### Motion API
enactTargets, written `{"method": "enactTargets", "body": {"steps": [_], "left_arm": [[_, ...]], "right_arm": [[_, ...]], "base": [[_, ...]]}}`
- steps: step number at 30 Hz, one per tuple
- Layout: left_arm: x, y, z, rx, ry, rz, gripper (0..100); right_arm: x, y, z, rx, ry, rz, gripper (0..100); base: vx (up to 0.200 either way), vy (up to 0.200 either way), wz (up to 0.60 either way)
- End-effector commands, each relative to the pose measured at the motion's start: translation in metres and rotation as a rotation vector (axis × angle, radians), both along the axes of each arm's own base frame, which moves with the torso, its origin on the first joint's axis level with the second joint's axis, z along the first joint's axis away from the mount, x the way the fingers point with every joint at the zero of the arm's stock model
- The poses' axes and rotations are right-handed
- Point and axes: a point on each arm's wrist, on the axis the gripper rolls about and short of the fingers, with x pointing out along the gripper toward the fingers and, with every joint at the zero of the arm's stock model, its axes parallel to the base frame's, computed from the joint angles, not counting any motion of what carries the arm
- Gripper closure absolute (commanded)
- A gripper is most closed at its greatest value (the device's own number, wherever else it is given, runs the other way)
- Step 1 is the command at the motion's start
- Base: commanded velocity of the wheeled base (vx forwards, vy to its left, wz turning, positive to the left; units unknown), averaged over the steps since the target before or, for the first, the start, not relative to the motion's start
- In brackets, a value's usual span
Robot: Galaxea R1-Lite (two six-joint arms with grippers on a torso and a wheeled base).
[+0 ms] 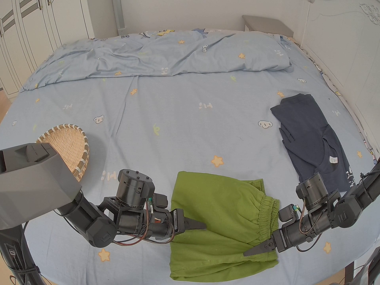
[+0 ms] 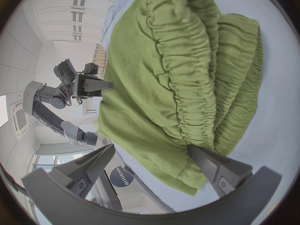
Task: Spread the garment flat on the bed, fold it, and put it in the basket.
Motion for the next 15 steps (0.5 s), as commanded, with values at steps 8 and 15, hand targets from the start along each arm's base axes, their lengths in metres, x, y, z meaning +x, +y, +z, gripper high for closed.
{"method": "enactTargets", "body": {"steps": [8, 15], "left_arm": [[-0.006, 0.004, 0.01, -0.03, -0.002, -0.033, 100], [0.0, 0.012, 0.034, -0.065, -0.044, -0.014, 100]], "right_arm": [[0.001, 0.001, 0.004, 0.018, -0.011, -0.001, 0], [0.027, -0.001, 0.065, 0.13, -0.181, -0.111, 0]], "base": [[0.0, 0.0, 0.0], [0.0, 0.0, 0.0]]}}
